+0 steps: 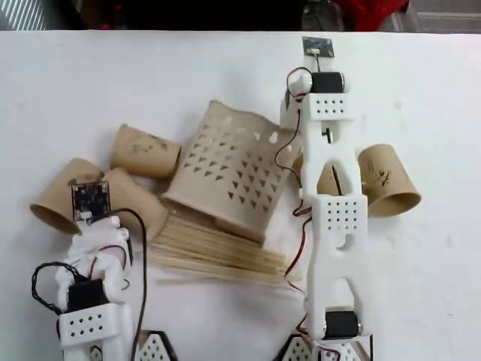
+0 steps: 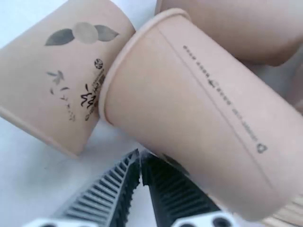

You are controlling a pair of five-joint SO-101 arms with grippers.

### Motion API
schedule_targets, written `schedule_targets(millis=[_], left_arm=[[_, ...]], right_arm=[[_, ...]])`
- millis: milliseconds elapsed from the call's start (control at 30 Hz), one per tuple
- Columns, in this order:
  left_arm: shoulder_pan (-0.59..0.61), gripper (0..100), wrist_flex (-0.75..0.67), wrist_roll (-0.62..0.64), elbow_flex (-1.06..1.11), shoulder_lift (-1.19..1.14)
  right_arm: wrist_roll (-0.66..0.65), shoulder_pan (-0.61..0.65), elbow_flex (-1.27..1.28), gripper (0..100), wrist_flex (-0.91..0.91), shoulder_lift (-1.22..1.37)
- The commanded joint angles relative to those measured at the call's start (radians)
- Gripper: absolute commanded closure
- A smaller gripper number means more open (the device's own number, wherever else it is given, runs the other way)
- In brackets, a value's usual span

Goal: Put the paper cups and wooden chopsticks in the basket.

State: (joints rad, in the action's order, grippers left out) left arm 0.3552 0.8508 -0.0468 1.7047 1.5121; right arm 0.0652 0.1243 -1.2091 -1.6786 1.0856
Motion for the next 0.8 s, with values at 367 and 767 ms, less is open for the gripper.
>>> schedule_targets(millis=[367, 767], left_arm=[[0.001, 97, 0.006, 0.000, -0.005, 0.008], [0.001, 97, 0.006, 0.000, -0.005, 0.008]], right_arm=[[-0.002, 0.002, -0.057, 98.1, -0.036, -0.050], [0.000, 0.010, -0.175, 98.1, -0.038, -0.271]])
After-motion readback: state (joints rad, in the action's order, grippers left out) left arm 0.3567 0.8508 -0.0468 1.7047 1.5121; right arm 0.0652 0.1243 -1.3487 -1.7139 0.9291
